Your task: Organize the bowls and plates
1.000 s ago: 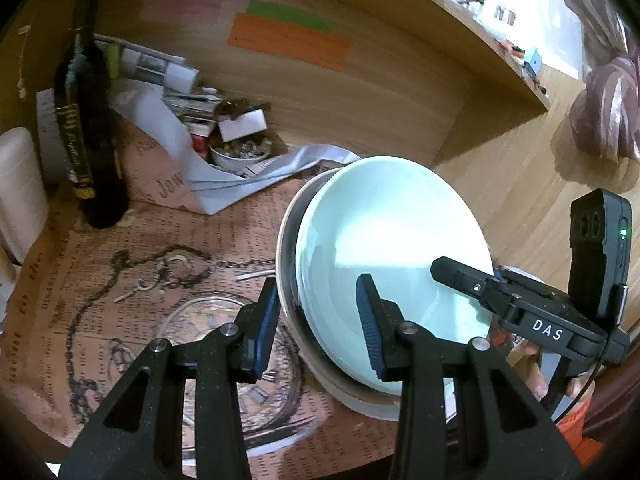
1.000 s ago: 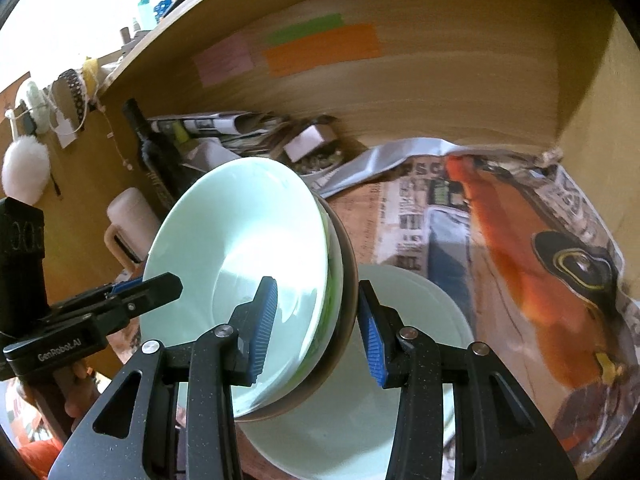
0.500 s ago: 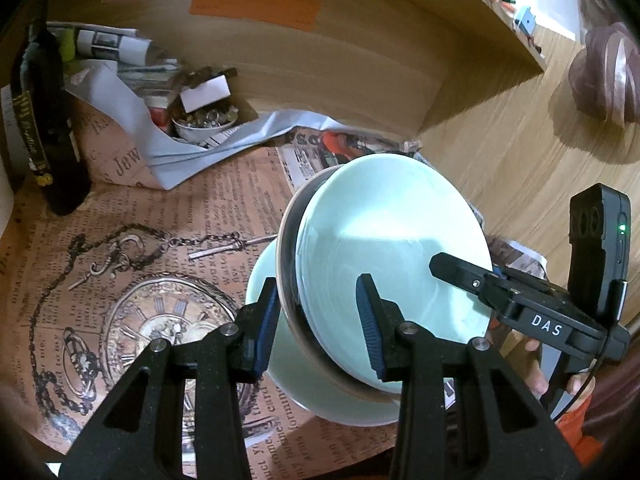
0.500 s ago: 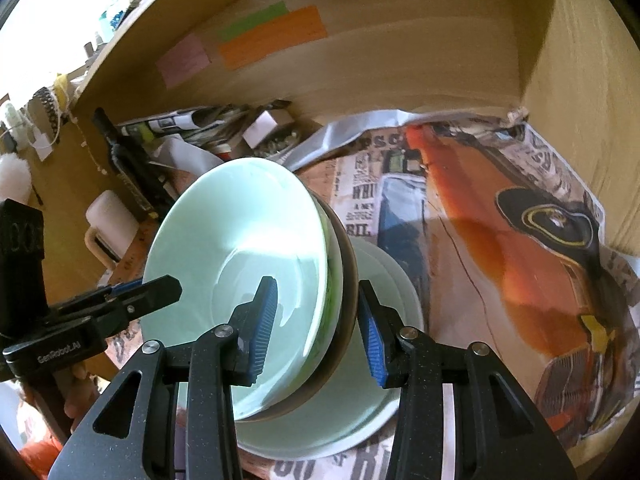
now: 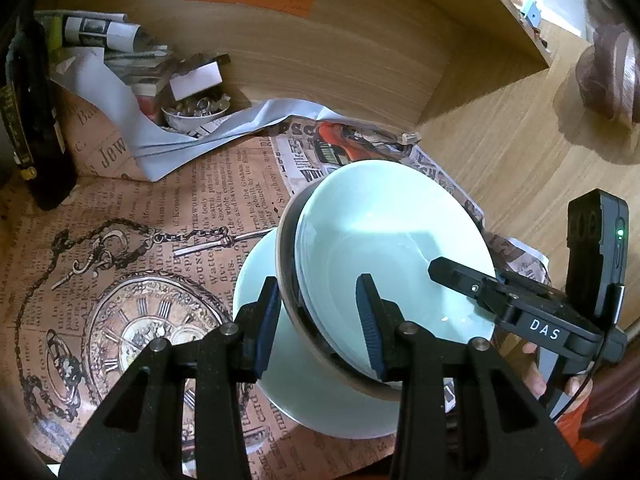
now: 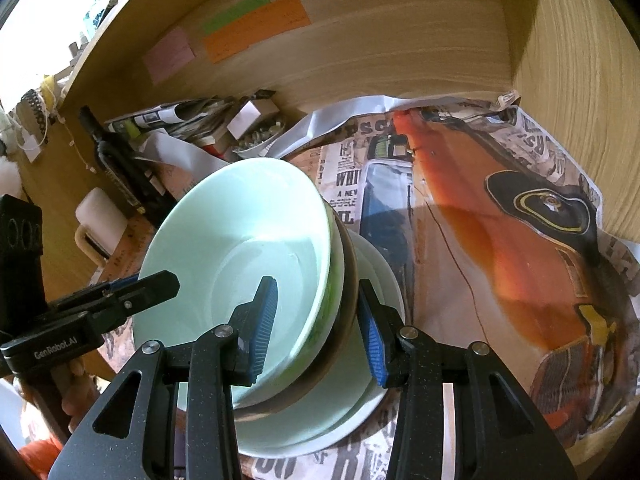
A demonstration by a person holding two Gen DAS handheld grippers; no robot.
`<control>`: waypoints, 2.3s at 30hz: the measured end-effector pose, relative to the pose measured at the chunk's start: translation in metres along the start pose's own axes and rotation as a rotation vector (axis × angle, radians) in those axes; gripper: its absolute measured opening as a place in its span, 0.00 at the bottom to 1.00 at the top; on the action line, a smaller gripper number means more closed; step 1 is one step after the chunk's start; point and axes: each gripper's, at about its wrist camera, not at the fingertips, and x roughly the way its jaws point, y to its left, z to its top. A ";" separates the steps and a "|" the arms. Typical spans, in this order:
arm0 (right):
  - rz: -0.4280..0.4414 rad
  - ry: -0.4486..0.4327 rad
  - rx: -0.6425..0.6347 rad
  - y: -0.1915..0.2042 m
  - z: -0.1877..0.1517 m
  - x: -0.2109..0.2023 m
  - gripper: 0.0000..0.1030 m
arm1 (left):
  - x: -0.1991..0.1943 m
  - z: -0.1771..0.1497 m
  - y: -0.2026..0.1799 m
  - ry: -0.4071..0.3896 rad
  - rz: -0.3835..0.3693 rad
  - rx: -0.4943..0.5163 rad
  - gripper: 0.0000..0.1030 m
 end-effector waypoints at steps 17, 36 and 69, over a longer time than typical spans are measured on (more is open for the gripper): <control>-0.023 -0.039 -0.044 0.007 0.004 -0.001 0.52 | -0.028 0.002 -0.003 -0.159 0.087 0.086 0.47; 0.008 -0.450 -0.176 0.058 0.000 -0.123 0.77 | -0.147 -0.014 -0.049 -0.535 0.118 0.173 0.83; 0.019 -0.526 -0.200 0.073 -0.021 -0.144 1.00 | -0.169 -0.042 -0.067 -0.621 0.196 0.218 0.97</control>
